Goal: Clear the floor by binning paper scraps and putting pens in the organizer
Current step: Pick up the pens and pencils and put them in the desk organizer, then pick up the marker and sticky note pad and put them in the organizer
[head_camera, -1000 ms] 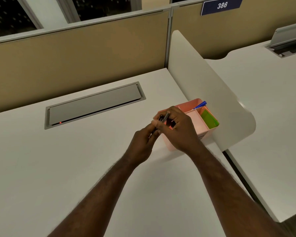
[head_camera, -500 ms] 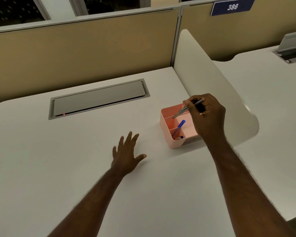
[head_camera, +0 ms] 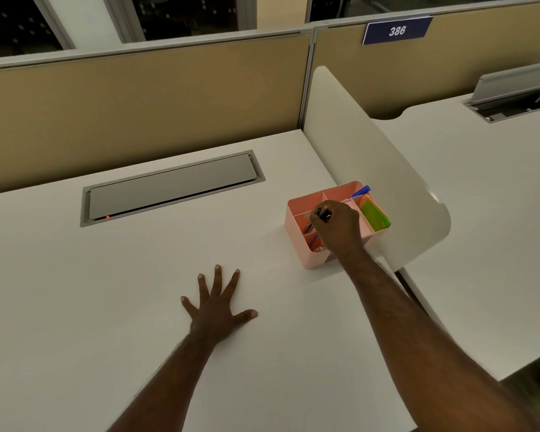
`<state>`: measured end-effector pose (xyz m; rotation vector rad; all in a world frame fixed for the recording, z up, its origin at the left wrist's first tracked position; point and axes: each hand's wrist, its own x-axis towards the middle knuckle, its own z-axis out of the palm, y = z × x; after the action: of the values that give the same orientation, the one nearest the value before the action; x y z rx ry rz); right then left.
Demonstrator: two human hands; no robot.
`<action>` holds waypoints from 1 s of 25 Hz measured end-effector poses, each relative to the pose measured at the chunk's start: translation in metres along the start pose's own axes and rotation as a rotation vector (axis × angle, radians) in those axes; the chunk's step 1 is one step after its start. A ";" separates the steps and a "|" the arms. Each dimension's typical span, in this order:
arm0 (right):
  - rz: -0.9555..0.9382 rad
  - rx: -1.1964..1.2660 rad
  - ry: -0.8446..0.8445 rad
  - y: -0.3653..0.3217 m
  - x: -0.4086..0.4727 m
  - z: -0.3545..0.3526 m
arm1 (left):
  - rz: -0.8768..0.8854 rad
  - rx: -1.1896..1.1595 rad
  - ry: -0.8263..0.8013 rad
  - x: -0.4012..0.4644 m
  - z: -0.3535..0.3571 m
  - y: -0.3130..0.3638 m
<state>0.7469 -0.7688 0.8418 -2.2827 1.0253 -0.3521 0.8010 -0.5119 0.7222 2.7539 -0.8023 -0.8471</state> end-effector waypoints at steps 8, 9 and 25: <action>0.073 0.227 0.355 0.005 -0.101 -0.016 | 0.150 0.055 0.070 -0.020 0.013 -0.029; 0.067 0.191 0.392 0.007 -0.127 -0.017 | 0.178 0.062 0.055 -0.022 0.010 -0.032; 0.485 -0.344 0.291 0.088 -0.554 0.044 | 1.208 0.318 -0.148 -0.246 0.105 0.023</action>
<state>0.3475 -0.3827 0.7557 -2.2081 1.8630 -0.3253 0.5606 -0.3981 0.7597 1.7595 -2.3604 -0.6323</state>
